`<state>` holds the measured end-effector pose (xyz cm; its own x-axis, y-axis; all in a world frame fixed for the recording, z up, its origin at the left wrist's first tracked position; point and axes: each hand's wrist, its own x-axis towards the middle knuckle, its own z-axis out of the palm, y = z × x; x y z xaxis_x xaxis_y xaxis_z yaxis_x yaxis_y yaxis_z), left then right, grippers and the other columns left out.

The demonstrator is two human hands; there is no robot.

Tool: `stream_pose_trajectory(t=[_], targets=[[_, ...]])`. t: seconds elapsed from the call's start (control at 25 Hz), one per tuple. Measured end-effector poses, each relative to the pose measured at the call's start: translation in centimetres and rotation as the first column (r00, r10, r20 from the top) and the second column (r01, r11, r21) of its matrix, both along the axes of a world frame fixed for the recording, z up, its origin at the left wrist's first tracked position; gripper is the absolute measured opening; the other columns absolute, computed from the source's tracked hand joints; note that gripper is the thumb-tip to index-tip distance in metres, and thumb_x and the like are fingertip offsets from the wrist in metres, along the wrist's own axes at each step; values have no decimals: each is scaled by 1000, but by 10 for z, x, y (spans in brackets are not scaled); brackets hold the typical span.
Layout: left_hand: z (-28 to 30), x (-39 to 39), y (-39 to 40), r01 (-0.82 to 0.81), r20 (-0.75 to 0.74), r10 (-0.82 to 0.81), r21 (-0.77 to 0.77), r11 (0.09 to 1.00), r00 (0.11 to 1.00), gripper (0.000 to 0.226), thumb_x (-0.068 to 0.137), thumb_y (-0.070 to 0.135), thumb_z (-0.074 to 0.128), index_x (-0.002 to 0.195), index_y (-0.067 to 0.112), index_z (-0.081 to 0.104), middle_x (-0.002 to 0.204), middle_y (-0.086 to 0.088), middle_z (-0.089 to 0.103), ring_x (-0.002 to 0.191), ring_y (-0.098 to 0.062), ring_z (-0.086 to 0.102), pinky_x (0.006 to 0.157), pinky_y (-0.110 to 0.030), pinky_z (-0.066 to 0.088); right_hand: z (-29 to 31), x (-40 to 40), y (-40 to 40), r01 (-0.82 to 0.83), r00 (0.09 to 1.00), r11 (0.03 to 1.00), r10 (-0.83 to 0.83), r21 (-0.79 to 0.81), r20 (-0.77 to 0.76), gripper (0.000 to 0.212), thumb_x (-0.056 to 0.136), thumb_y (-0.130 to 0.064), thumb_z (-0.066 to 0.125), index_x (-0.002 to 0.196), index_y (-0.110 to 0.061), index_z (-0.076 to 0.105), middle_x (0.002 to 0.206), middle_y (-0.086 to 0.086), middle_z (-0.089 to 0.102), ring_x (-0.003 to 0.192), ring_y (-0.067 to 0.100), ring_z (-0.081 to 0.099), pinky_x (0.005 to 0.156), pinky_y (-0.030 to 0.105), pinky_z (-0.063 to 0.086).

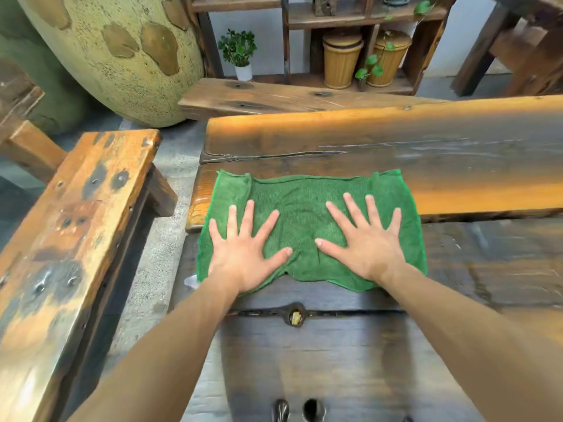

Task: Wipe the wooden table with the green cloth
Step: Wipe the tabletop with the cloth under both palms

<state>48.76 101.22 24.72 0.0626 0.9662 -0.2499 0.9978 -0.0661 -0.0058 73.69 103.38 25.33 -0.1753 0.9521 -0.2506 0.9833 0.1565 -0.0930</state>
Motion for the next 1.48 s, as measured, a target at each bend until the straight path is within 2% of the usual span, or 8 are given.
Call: stream_pose_trajectory(t=[0.4,0.48,0.56,0.64,0.84,1.08,1.36,1.48], targets=[[-3,16,-196,-58,3,58,-6,998,998,85,79,86,-2,151,48,-27,161,-6,-36,149,-39,-29,115,-70,-10,-6,11,-189,-61,998,997,61,40,1,85,82,-89,7,153,-50,-18,164,-10,-26,151,28,-26,114,70,-13],[-7,20,-237,-55,24,54,42,998,998,85,83,85,5,155,47,-17,165,-9,-26,151,-40,-22,116,-71,-6,-7,12,-232,-69,998,995,70,69,-10,85,83,-88,10,155,-49,-12,166,-9,-18,153,29,-20,114,70,-11],[-10,25,-282,-48,54,44,81,996,998,84,87,83,18,160,43,5,169,-12,-5,154,-42,-5,115,-73,3,-10,15,-270,-74,997,995,74,65,-10,85,83,-88,15,157,-49,-4,168,-8,-11,154,29,-15,114,71,-8],[-13,27,-320,-48,72,41,103,993,997,82,89,80,24,160,40,16,169,-13,5,154,-43,4,114,-75,10,-12,19,-299,-69,997,994,70,79,-11,86,84,-88,17,158,-48,3,169,-7,-4,155,31,-8,115,72,-4],[-9,28,-403,-44,51,40,76,996,998,80,91,80,18,160,39,15,170,-12,5,154,-43,4,114,-74,11,-16,21,-389,-74,997,994,76,77,-12,85,86,-87,18,159,-44,10,169,-3,6,155,33,1,115,72,3],[-1,33,-514,-34,71,32,22,999,997,84,86,76,41,158,37,26,168,-13,15,152,-45,14,112,-75,17,-9,34,-507,-64,998,996,65,66,-20,84,86,-84,33,157,-40,28,167,-2,23,153,35,20,113,73,16],[9,42,-611,20,133,-18,-13,1000,991,83,82,72,51,155,37,36,167,-10,21,149,-44,27,110,-72,25,-3,53,-614,-37,999,999,37,35,-2,83,89,-83,29,159,-39,23,167,-2,23,153,34,18,113,69,16],[17,43,-603,22,144,-26,25,999,989,81,86,73,47,157,38,32,167,-9,21,149,-43,26,112,-74,17,3,52,-619,57,998,997,-56,44,-33,79,92,-79,26,160,-40,16,167,1,21,154,31,16,115,68,10]])
